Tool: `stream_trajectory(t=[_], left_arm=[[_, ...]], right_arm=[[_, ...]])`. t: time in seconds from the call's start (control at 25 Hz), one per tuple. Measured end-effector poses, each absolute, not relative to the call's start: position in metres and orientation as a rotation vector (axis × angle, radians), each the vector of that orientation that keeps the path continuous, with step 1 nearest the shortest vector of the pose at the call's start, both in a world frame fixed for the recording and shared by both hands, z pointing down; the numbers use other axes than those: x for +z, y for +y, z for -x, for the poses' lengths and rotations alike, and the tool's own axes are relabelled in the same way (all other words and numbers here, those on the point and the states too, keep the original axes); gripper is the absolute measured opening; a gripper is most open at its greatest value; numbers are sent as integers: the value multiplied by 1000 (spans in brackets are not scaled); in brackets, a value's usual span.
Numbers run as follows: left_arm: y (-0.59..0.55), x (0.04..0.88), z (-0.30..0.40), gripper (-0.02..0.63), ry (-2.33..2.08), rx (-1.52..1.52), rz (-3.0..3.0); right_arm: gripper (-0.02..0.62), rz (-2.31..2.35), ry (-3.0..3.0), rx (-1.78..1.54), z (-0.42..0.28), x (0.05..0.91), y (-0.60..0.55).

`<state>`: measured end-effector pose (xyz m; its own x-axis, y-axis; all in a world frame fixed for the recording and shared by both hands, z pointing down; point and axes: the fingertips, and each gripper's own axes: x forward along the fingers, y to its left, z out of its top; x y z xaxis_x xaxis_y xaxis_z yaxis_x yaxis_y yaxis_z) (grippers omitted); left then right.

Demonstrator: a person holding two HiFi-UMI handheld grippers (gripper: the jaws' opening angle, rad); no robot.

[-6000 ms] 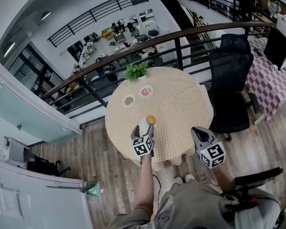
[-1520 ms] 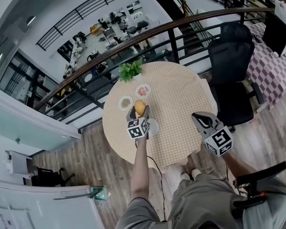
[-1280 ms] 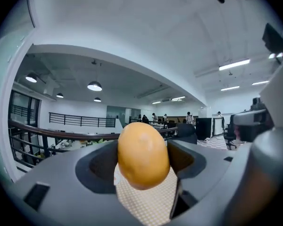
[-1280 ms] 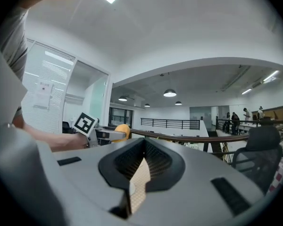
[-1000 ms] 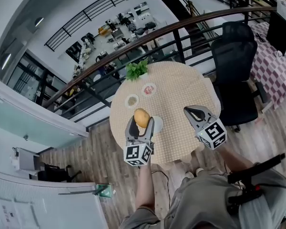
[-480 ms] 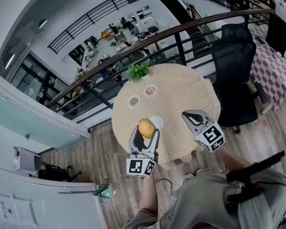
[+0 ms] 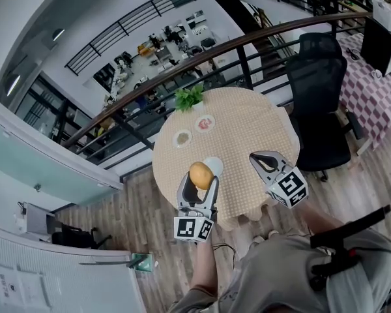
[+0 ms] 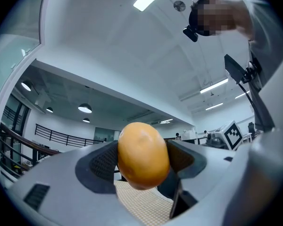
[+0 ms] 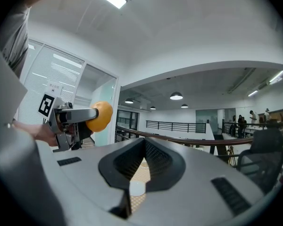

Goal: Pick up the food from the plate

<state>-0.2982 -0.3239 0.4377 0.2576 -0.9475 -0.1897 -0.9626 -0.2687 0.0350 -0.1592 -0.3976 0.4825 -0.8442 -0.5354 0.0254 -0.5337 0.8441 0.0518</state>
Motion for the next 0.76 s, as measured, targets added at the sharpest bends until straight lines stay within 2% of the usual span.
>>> stream_trajectory(t=[0.76], left_arm=[[-298, 430, 286, 339, 1788, 283, 2403]], right_arm=[[5, -774, -3023, -36, 166, 467, -378]])
